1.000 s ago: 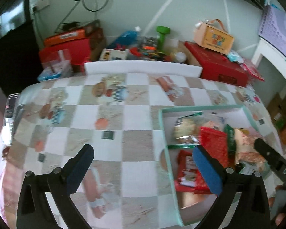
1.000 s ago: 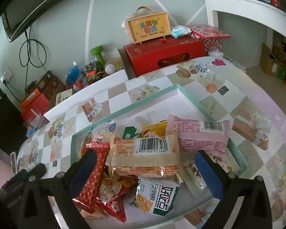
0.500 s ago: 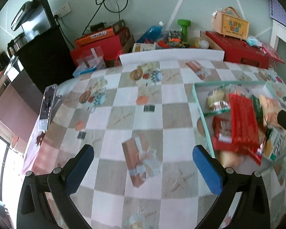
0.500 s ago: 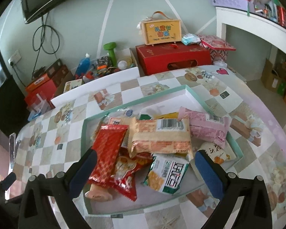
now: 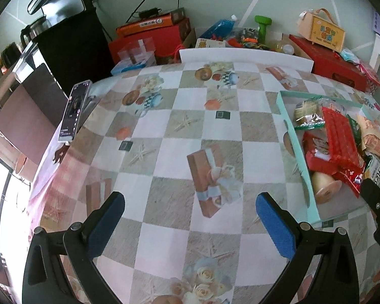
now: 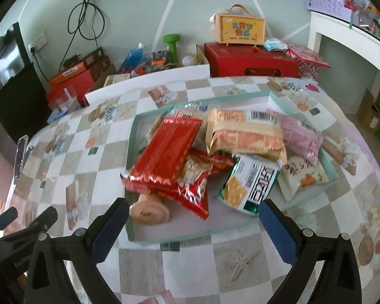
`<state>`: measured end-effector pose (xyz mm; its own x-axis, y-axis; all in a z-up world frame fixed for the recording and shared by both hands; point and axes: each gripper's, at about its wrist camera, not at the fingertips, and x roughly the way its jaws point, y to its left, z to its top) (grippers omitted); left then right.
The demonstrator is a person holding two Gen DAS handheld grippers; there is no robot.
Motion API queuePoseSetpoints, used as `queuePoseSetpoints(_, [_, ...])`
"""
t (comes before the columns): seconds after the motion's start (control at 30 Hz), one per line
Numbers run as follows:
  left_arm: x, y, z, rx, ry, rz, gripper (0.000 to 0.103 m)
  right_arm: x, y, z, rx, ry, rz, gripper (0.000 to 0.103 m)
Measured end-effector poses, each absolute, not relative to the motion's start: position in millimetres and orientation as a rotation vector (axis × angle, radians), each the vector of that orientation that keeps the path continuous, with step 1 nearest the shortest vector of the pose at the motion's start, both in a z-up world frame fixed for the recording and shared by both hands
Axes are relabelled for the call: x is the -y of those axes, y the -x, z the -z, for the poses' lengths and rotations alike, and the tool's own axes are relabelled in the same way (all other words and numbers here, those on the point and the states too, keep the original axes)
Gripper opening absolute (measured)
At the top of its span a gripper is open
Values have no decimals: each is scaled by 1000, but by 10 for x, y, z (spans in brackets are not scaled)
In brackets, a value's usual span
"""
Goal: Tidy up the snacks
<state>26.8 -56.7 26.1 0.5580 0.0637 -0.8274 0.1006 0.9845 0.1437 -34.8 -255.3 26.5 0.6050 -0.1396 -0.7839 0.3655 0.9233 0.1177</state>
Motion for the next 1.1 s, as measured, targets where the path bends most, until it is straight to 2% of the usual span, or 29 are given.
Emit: queuePoseSetpoints(1.1, [499,-455,0,-1145,-68,74,103,2618,258,-76,-929,-311,313,103])
